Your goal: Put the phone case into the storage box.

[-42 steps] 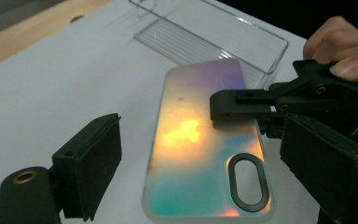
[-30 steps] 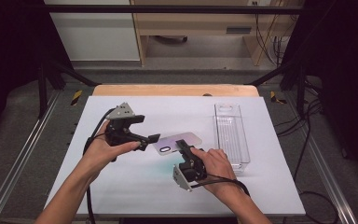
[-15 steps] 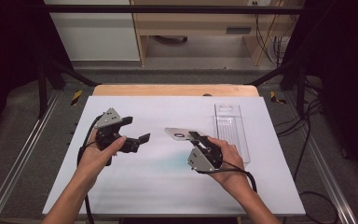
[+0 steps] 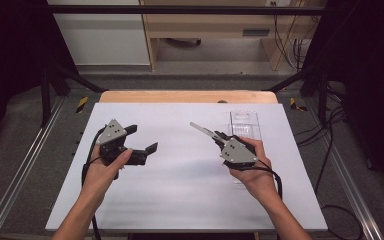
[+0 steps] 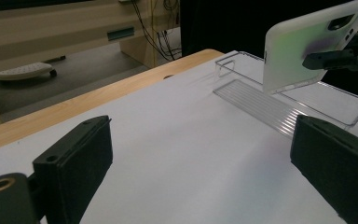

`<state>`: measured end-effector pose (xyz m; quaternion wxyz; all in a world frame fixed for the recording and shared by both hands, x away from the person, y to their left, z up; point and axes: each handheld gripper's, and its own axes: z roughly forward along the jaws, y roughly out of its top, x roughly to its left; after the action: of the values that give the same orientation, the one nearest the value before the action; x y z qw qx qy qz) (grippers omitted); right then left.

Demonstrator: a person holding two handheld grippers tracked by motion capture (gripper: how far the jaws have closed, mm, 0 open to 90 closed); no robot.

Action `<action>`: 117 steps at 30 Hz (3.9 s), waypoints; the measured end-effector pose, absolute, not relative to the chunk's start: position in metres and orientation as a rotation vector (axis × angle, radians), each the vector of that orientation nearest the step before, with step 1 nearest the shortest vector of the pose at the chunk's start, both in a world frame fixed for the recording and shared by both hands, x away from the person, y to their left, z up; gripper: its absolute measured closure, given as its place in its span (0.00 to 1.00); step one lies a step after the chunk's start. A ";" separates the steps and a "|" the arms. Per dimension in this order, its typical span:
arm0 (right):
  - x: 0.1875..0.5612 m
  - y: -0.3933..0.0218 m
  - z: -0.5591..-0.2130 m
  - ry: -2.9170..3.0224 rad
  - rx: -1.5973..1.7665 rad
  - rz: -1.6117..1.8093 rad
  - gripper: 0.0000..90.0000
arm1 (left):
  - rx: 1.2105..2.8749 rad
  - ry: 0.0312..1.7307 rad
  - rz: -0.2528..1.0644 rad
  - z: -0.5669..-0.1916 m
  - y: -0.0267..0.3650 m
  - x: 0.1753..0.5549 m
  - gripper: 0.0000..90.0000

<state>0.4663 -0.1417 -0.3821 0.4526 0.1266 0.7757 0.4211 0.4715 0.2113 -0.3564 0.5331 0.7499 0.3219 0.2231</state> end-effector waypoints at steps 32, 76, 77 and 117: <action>0.499 -0.214 -0.360 1.811 0.608 1.329 0.90 | 1.641 0.801 0.580 -0.386 0.226 0.454 0.05; 0.580 -0.269 -0.406 1.749 0.998 1.452 0.90 | 1.602 0.898 0.651 -0.455 0.252 0.409 0.05; 0.582 -0.269 -0.408 1.748 1.005 1.453 0.90 | 1.602 0.900 0.652 -0.457 0.252 0.409 0.05; 0.606 -0.263 -0.441 1.871 1.094 1.444 0.90 | 1.608 0.920 0.637 -0.472 0.256 0.405 0.05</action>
<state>0.6064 -0.2633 -0.4410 0.2654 0.4052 0.6927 0.5344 0.4054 0.2564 -0.4716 0.5575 0.6815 0.3898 0.2700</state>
